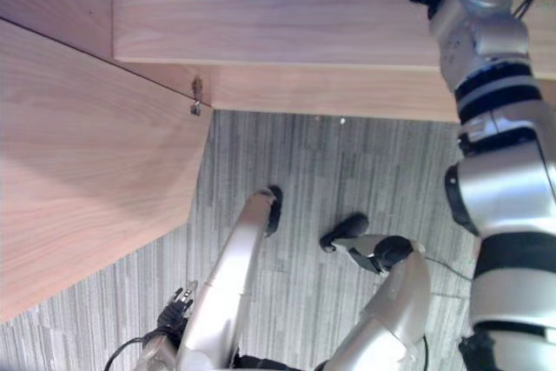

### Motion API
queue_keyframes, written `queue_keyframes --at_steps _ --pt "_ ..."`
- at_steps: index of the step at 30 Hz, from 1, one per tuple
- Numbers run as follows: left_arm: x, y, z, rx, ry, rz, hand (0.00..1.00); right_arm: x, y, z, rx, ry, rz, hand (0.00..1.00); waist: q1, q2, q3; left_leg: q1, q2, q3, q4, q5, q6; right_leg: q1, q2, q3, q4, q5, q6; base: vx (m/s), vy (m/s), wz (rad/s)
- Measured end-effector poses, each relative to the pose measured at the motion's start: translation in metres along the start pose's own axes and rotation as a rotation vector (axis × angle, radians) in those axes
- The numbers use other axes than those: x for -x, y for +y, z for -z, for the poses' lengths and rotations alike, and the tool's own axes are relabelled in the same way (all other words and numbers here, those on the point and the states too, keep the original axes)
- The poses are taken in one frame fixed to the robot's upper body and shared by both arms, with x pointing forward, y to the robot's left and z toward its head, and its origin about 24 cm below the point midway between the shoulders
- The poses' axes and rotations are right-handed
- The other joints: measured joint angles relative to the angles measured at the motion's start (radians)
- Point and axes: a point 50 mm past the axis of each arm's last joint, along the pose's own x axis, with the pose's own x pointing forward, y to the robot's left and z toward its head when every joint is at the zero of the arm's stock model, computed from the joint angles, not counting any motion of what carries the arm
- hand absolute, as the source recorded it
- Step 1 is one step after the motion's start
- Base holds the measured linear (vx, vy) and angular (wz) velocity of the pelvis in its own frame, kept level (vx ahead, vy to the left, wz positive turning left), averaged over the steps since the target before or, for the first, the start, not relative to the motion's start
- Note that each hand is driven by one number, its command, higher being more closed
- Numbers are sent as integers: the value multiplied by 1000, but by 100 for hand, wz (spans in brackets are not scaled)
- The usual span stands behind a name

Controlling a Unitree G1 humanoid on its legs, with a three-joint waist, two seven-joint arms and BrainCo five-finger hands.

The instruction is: Walk over to the cabinet, pick up the folder, carry it to the office cabinet, place the folder inside the office cabinet, then close the office cabinet door

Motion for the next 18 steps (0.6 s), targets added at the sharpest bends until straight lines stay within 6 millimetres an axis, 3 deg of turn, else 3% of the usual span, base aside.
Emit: queue_keyframes --at_steps 3,11,18 --pt "0 0 -1 -5 -5 24 0 3 9 3 132 -1 -112 0 -13 -7 4 16 23 16 -13 0 0 8 14 3 -14 0 0 60 -9 -11" --pt "0 3 -3 -26 -7 59 0 17 31 17 176 -34 -317 0 -31 -21 10 33 88 44 -33 -1 2 10 67 8 -53 13 -12 30 26 -16" --pt "-1 6 -6 -35 -16 64 0 25 42 36 214 -17 -401 0 -45 -63 14 64 137 79 -72 -1 2 3 119 36 -105 43 -14 15 57 -22"
